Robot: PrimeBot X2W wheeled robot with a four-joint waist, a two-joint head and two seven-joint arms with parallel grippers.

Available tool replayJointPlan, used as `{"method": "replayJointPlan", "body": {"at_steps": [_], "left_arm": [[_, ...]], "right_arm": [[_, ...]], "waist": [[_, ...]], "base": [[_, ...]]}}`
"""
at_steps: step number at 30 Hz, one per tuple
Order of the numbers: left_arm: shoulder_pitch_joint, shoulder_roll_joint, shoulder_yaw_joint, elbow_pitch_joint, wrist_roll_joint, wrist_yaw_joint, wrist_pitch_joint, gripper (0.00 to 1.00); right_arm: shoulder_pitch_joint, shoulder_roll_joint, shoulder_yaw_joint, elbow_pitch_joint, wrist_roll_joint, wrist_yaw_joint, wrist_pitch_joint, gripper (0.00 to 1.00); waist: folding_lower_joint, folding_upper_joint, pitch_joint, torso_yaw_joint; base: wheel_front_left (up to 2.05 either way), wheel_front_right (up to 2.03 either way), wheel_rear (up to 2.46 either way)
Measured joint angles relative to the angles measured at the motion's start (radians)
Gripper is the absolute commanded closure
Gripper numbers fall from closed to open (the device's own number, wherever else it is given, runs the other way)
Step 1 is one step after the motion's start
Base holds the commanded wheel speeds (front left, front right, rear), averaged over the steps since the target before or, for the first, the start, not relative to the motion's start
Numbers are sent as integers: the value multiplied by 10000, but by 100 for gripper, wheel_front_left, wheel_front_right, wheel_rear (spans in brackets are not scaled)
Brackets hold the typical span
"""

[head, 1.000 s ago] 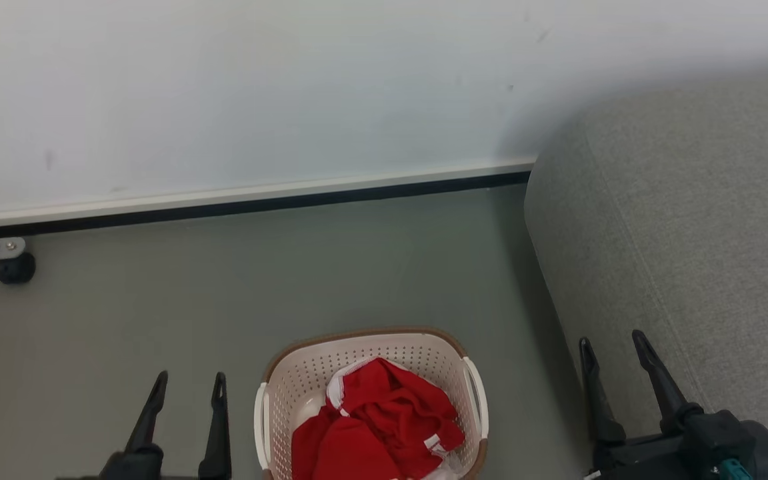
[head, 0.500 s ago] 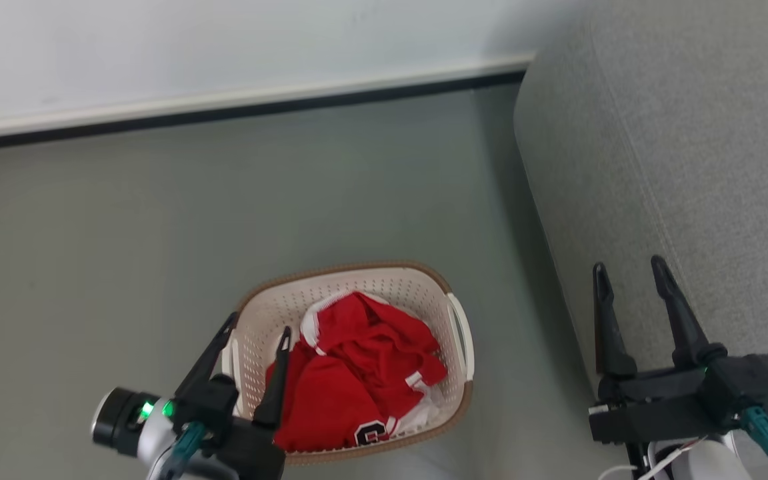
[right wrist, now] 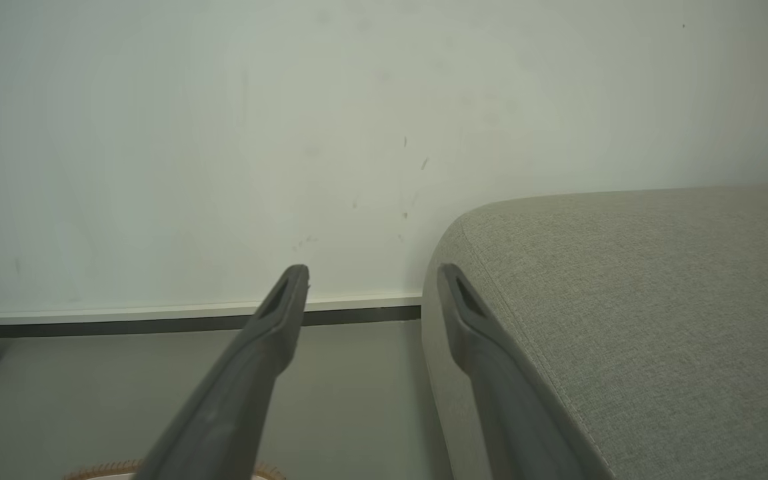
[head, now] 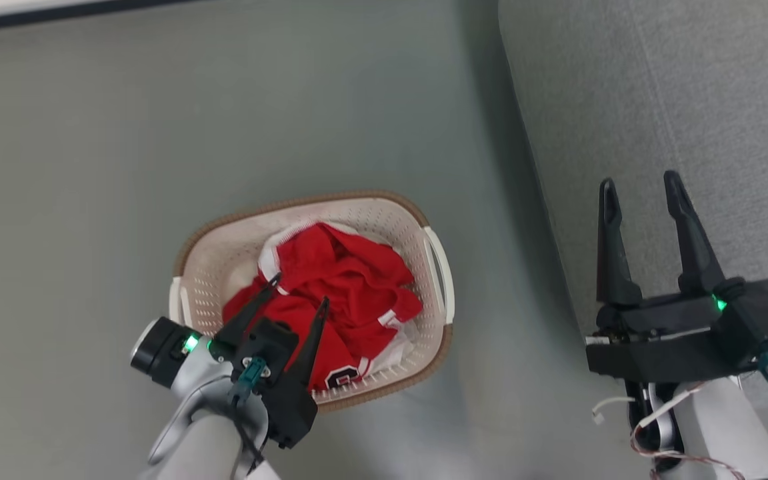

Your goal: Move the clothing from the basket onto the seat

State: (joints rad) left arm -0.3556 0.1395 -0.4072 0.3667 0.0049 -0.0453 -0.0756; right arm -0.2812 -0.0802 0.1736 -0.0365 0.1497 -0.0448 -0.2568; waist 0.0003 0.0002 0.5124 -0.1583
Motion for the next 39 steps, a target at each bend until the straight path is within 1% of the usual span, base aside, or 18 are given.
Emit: {"method": "replayJointPlan", "body": {"at_steps": [2, 11, 17, 21, 24, 31, 39], "left_arm": [[-269, 0, -59, 263, 65, -73, 71, 0], [-1476, 61, -75, 1363, 357, -79, 502, 0], [-2328, 268, 142, 1845, 568, -19, 667, 0], [-2894, 514, 284, 2123, 650, 27, 811, 0], [-3222, 644, 353, 2428, 729, 115, 840, 0], [-3406, 669, 347, 3074, 853, 284, 826, 0], [-3994, 892, 500, 3538, 1032, 757, 677, 0]], "right_arm": [[-226, 21, 42, -48, 10, 0, 0, 0], [-1264, 144, 313, -280, 146, 0, 0, 0], [-1662, 151, 341, -508, 268, 6, 0, 0], [-1975, 167, 349, -639, 286, 6, 0, 0], [-2229, 188, 364, -635, 322, -2, -2, 0], [-2441, 219, 437, -537, 355, -6, -2, 0], [-2478, 253, 522, -506, 389, -90, -2, 0]], "waist": [[-1, 0, 301, -75], [-1, 0, 1644, -459], [-1, 0, 2542, -737], [-1, 0, 3140, -917], [-1, 0, 3582, -1048], [-2, 0, 4316, -1339], [-3, 0, 4704, -1569]], "base": [[0, 0, 0], [0, 0, 0], [0, 0, 0], [0, 0, 0], [0, 0, 0], [0, 0, 0], [0, 0, 0]]}}
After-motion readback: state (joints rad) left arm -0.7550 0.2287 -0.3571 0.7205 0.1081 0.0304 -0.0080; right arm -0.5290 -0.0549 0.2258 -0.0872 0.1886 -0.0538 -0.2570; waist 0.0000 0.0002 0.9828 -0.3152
